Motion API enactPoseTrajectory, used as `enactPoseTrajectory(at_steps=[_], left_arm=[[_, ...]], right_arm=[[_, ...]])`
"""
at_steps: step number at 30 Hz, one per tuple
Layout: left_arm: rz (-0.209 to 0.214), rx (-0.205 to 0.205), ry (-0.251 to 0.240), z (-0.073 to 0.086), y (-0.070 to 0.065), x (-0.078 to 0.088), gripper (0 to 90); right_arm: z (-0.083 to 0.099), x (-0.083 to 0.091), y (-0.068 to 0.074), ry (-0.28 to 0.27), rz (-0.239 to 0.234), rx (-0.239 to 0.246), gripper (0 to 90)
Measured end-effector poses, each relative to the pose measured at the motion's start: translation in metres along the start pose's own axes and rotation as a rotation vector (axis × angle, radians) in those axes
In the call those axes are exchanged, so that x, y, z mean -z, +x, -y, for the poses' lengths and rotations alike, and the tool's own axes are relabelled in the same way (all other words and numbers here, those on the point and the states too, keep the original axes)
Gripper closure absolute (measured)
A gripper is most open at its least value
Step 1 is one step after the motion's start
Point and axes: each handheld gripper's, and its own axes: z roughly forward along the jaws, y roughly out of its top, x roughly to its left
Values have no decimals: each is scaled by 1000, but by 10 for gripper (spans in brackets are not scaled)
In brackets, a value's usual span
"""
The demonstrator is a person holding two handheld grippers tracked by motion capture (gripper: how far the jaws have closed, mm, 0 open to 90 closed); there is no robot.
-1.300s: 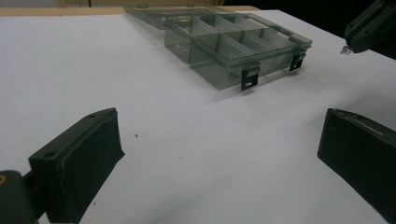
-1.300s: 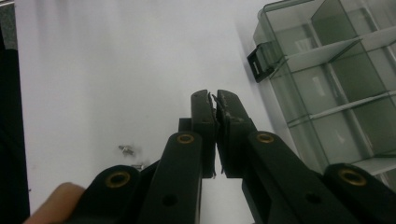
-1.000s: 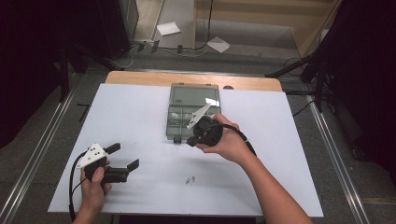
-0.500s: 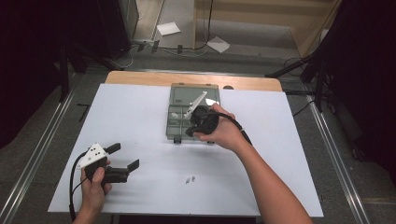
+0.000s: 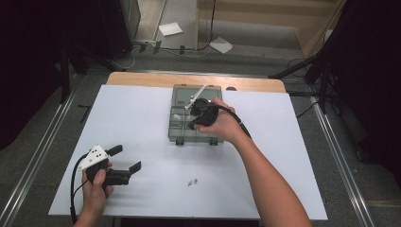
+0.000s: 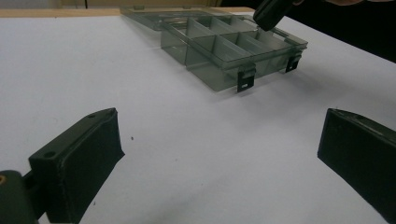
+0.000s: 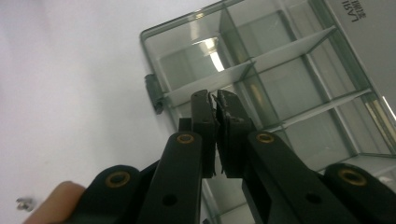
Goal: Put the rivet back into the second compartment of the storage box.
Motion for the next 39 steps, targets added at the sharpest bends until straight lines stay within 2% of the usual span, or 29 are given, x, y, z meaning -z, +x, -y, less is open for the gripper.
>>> enactPoseTrajectory(at_steps=[7, 11, 14, 16, 22, 27, 30, 32, 35, 39], left_arm=[[8, 15, 1, -1, 1, 1, 0], [10, 18, -1, -1, 1, 1, 0], [14, 22, -3, -1, 1, 1, 0], [16, 23, -7, -1, 2, 1, 0], [12, 20, -4, -1, 3, 2, 0], [15, 24, -6, -1, 2, 1, 0], [16, 24, -5, -1, 3, 1, 0], [15, 23, -4, -1, 2, 1, 0], [16, 23, -5, -1, 2, 1, 0], [16, 25, -2, -1, 2, 1, 0]], right_arm=[[-6, -8, -15, 2, 16, -24, 879], [-7, -13, -22, 10, 25, -56, 879], [-7, -17, -28, -3, 25, -75, 879], [-8, -19, -31, 2, 41, -85, 879], [-12, -25, -37, 16, 60, -97, 878], [-13, -24, -41, -9, 85, -115, 859], [-13, -23, -42, -28, 69, -131, 746], [-12, -20, -40, -30, 74, -124, 675], [-11, -17, -37, -51, 54, -99, 548], [-12, -12, -27, -48, 53, -81, 382]])
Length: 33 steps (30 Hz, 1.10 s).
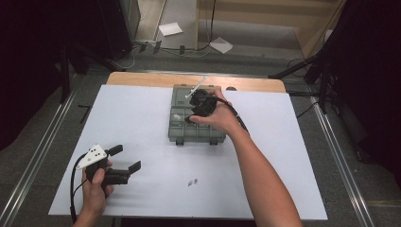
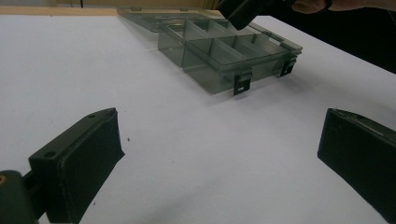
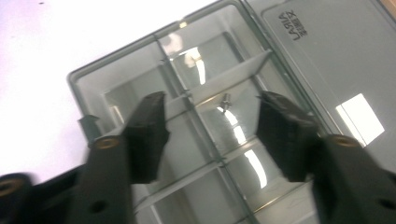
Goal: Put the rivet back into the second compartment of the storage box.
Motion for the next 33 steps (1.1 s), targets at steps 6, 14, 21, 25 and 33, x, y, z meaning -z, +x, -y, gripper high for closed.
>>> enactPoseTrajectory(at_steps=[6, 14, 21, 25, 33], left_arm=[[2, 2, -6, 0, 0, 0, 0], [7, -5, -2, 0, 0, 0, 0], [4, -7, -2, 0, -2, -1, 0], [10, -7, 0, 0, -3, -2, 0], [12, -13, -2, -1, -5, -3, 0]], right_arm=[[1, 5, 17, 11, -23, 51, 259], [12, 10, 41, 27, 0, 81, 0], [28, 17, 57, 21, 25, 107, 0], [38, 21, 64, 18, 28, 113, 0], [55, 26, 79, 17, 34, 102, 0]])
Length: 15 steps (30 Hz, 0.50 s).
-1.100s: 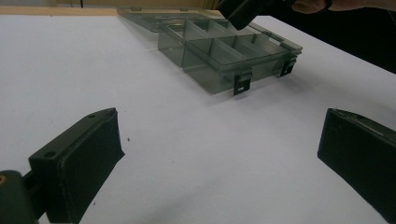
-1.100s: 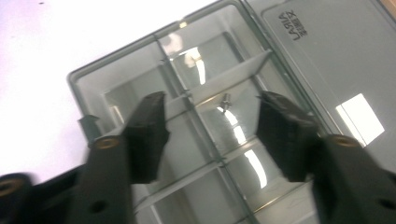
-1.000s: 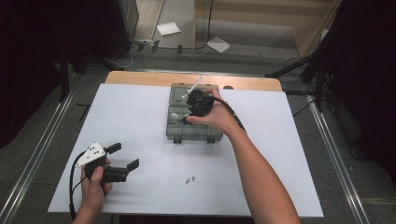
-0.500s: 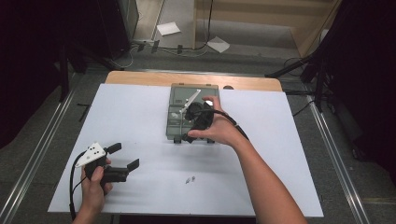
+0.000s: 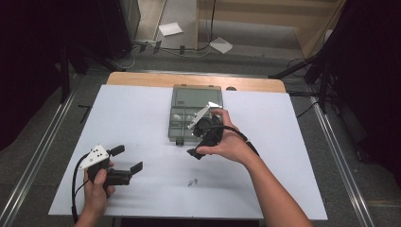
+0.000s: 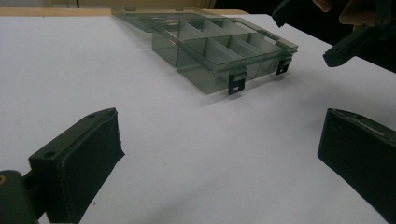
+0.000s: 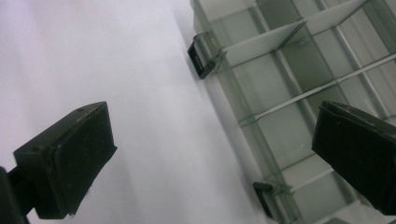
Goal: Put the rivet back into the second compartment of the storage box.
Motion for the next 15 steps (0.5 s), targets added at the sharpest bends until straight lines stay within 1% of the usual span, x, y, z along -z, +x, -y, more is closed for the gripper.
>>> enactPoseTrajectory(at_steps=[1, 4, 5, 6, 7, 8, 10, 12, 13, 15], left_arm=[[1, 1, -1, 0, 0, 0, 0], [2, 1, 2, 0, 0, 0, 0], [2, 0, 3, 0, 0, 0, 0], [2, 1, 2, 0, 0, 0, 0], [3, 1, 1, 0, 1, 0, 0], [2, 1, 4, 0, 1, 0, 0], [1, 1, 4, 0, 0, 0, 0], [1, 1, 2, 0, 0, 0, 0], [0, 1, 5, 0, 0, 0, 0], [1, 0, 4, 0, 0, 0, 0]], right_arm=[[2, 0, 1, -10, 0, 15, 0], [6, 2, 7, -11, 4, 5, 0], [7, 3, 9, -17, 1, 16, 0], [8, 3, 12, -16, 1, 11, 0], [9, 3, 14, -17, 3, 19, 2], [10, 4, 16, -22, 1, 29, 10], [12, 5, 22, -21, 8, 17, 34], [13, 5, 27, -32, 6, 36, 62], [14, 5, 30, -29, 11, 30, 77], [16, 5, 34, -32, 6, 43, 114]])
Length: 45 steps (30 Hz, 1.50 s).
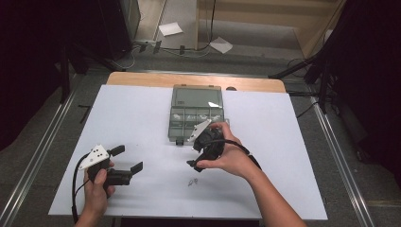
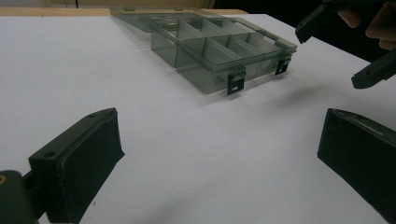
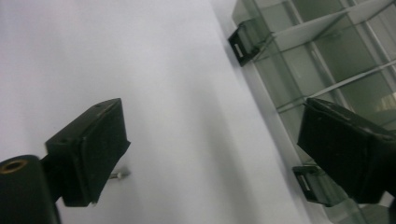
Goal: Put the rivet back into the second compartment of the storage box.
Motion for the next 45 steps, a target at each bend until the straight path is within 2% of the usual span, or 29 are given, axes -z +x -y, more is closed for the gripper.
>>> enactPoseTrajectory(at_steps=[7, 10, 15, 18, 22, 23, 24, 26, 28, 36, 45], left_arm=[[1, -1, 1, 0, 0, 0, 0], [3, 2, 0, 0, 0, 0, 0], [2, 1, -1, 0, 0, 0, 0], [2, 3, -1, 0, 0, 0, 0], [2, 3, -1, 0, 0, 0, 0], [2, 1, 0, 0, 0, 0, 0], [3, 2, 0, 0, 0, 0, 0], [3, 1, 0, 0, 0, 0, 0], [3, 3, -1, 0, 0, 0, 0], [4, 2, 0, 0, 0, 0, 0], [3, -4, 0, 0, 0, 0, 0]], right_arm=[[5, 1, 14, -11, -14, 21, 189], [7, 1, 18, -14, -19, 27, 257], [11, -3, 26, -5, -49, 24, 384], [13, -7, 29, -2, -74, 35, 408], [16, -11, 34, 18, -88, 16, 458], [17, -13, 34, 7, -92, 29, 470], [18, -13, 36, 17, -94, 16, 485], [19, -16, 37, 15, -96, 29, 507], [20, -17, 40, 27, -93, 22, 527], [24, -24, 43, 51, -161, 12, 629], [27, -32, 45, 87, -191, 30, 711]])
